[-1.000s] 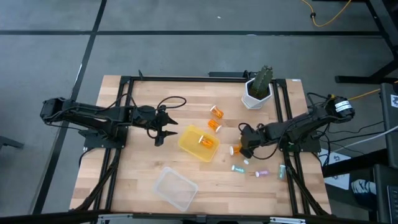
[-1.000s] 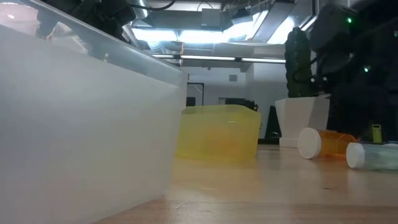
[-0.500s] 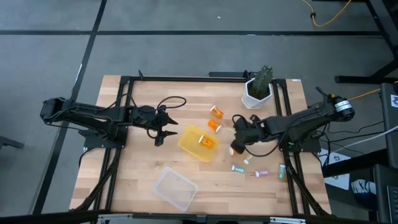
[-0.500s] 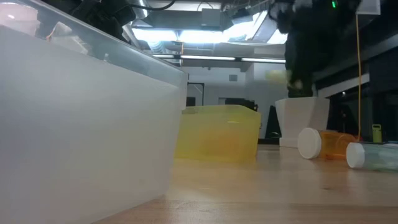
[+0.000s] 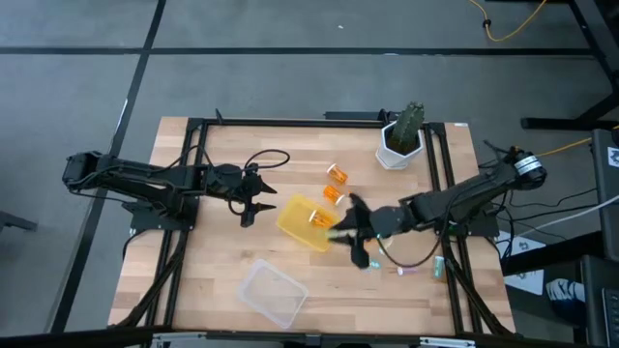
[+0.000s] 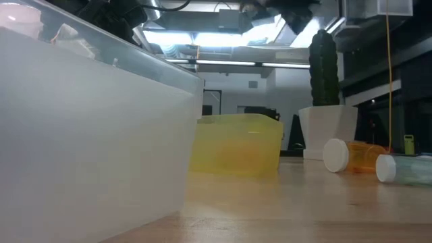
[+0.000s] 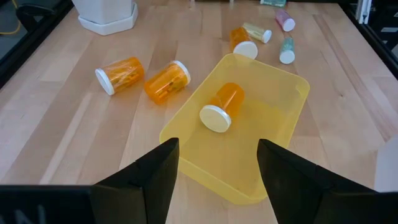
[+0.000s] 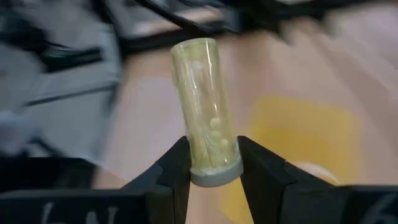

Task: Pick and place medicine bottles into bin by pill shape (circle, oval)
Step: Put the yellow bottled tablet into the transparent bin

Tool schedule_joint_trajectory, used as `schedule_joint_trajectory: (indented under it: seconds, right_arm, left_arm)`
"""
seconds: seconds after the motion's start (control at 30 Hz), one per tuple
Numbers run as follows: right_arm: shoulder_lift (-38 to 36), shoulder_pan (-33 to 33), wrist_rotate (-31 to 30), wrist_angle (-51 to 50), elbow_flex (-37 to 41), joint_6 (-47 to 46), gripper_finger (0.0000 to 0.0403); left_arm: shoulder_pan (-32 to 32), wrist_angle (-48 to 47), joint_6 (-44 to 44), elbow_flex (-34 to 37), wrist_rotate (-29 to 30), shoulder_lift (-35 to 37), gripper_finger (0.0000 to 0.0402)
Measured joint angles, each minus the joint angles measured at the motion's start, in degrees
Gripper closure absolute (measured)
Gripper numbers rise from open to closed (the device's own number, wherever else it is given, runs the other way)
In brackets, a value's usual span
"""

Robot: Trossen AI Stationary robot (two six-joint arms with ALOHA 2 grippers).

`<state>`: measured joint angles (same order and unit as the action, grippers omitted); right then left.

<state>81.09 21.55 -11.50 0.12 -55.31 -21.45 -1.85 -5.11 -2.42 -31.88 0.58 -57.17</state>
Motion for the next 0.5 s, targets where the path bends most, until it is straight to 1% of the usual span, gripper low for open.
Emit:
schedule_joint_trajectory:
  seconds: [0.1, 0.23, 0.37, 0.43, 0.5]
  right_arm:
    - [4.3, 0.8, 4.0, 8.5, 0.3, 3.2, 0.0284]
    - [10.9, 0.9, 7.8, 15.9, -1.2, 5.7, 0.0284]
    - [17.4, 0.4, 9.1, 18.1, -5.0, 7.2, 0.0283]
    - [20.2, -0.3, 12.5, 17.8, -7.8, 8.0, 0.0283]
    - [22.9, -0.9, 17.6, 18.1, -11.0, 9.5, 0.0283]
  left_arm:
    - [0.0, 0.0, 0.0, 0.0, 0.0, 0.0, 0.0190]
    - [0.0, 0.0, 0.0, 0.0, 0.0, 0.0, 0.0190]
    - [0.0, -0.1, 0.0, 0.0, 0.0, 0.0, 0.0190]
    - [0.0, -0.1, 0.0, 0.0, 0.0, 0.0, 0.0190]
    - [0.0, -0.1, 0.0, 0.0, 0.0, 0.0, 0.0190]
